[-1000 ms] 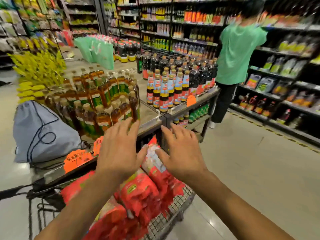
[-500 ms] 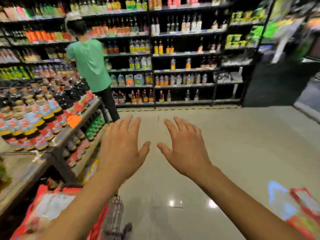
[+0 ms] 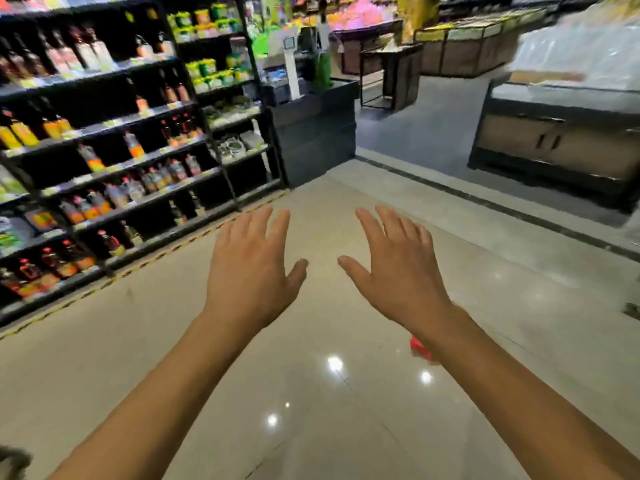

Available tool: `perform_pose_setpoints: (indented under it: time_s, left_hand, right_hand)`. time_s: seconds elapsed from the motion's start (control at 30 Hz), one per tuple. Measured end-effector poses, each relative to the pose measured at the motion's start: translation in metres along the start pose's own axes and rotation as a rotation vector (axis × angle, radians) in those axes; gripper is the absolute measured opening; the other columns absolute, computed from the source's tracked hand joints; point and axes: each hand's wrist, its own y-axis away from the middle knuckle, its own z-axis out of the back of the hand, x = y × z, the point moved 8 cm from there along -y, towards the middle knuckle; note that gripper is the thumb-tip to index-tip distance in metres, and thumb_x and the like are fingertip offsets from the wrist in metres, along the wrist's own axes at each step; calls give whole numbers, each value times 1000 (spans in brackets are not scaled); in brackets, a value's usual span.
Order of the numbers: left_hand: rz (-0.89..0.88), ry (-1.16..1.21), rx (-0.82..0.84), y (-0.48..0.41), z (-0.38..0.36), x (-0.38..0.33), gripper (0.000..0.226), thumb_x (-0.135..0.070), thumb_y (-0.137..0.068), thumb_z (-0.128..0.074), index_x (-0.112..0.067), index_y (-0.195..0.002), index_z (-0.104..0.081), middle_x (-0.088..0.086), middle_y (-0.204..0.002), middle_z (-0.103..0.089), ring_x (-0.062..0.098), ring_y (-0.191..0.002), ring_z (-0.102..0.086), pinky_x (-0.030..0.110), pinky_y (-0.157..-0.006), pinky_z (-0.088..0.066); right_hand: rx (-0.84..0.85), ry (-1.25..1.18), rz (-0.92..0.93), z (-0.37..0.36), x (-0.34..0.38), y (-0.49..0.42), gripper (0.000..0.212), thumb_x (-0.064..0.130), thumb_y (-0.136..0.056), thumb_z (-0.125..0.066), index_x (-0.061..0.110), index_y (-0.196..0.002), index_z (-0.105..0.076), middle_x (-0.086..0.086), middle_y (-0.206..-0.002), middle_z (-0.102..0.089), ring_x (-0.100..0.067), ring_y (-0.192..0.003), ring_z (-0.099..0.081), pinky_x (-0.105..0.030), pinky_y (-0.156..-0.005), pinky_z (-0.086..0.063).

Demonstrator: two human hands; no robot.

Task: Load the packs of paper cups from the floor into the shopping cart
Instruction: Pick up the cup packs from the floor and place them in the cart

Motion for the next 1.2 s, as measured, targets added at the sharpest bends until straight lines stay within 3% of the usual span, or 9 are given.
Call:
perform_pose_setpoints:
  time_s: [0.2,0.57,0.73,1.0,1.2]
  left_hand:
    - [-228,56,31,-98,-47,-93,74,-59,-91,-53,-19,-151,-35,8,-157,-42,33,-142,-40,50,-119,-32]
    - [-427,200,9,-282,-158,-116,74,-59,-92,-54,-18,-151,-37,10,-157,-43,33,-142,-43,50,-118,-34]
    - [-555,275,57,-384,-222,-130,72,-56,-92,-54,-16,-150,-38,12,-157,-43,34,-141,-43,51,-115,-35]
    - [-796,279,191,-490,-326,-211,70,-52,-90,-57,-13,-146,-41,14,-153,-46,37,-137,-45,52,-113,-35]
    - [-953,207,265,-548,-406,-297,69,-53,-93,-55,-15,-148,-38,12,-156,-42,35,-140,-43,50,-116,-33]
  right_hand:
    - [-5,53,-278,4,-125,-31,76,64,-96,-43,29,-159,-20,-5,-168,-20,-28,-154,-21,-49,-124,-17]
    - [-39,174,-435,-56,-184,-178,74,62,-96,-48,27,-158,-27,-7,-166,-26,-28,-152,-27,-49,-121,-21]
    - [42,236,-560,-91,-219,-249,75,62,-96,-45,27,-159,-22,-8,-167,-22,-28,-153,-22,-51,-123,-19]
    - [81,265,-883,-132,-319,-283,77,61,-96,-46,27,-159,-20,-7,-167,-24,-27,-153,-22,-49,-122,-17]
    - [89,210,-1016,-190,-420,-310,76,60,-97,-46,24,-159,-21,-9,-166,-25,-28,-151,-24,-47,-121,-19]
